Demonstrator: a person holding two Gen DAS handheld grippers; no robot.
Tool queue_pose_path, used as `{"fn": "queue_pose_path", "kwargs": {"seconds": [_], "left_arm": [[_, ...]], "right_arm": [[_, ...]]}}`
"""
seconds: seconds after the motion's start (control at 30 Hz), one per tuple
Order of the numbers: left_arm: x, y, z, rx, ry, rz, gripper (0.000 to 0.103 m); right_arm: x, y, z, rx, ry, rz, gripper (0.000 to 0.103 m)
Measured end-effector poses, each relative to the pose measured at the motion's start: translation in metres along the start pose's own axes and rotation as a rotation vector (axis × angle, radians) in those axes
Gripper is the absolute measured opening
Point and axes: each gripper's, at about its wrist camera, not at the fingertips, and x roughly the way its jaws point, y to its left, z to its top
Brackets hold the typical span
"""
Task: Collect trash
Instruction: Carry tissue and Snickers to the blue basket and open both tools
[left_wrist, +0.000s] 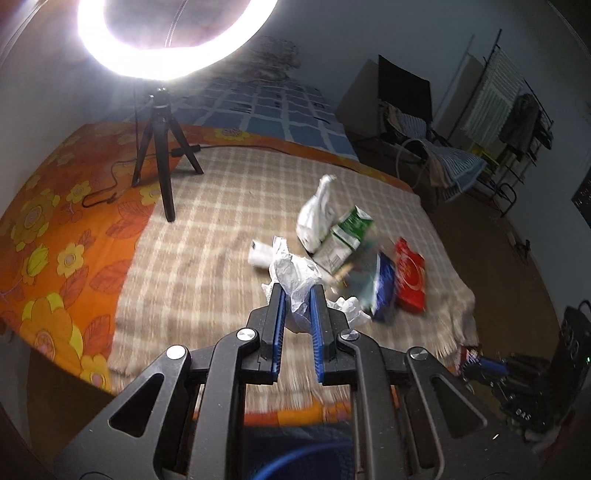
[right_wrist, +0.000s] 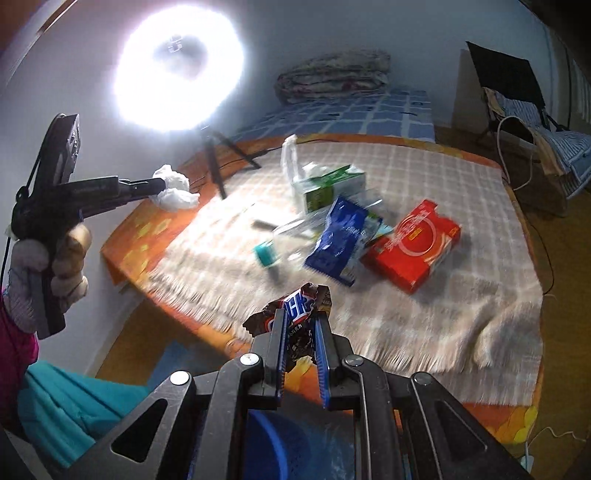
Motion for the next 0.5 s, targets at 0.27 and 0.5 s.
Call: {"fn": "queue_pose_path", "kwargs": {"seconds": [0.27, 0.5], "left_arm": [[-0.020, -0.017, -0.072, 0.047, 0.088, -0.033, 0.011], [-0.010, -0.024, -0.137, 0.119, 0.211, -0.015, 0.011]], "right_arm": [[-0.010, 0.033, -0.035, -0.098, 0.012, 0.010, 0.012], [0.001, 0.051, -0.074, -0.143, 0.073, 0.021, 0.013]]}}
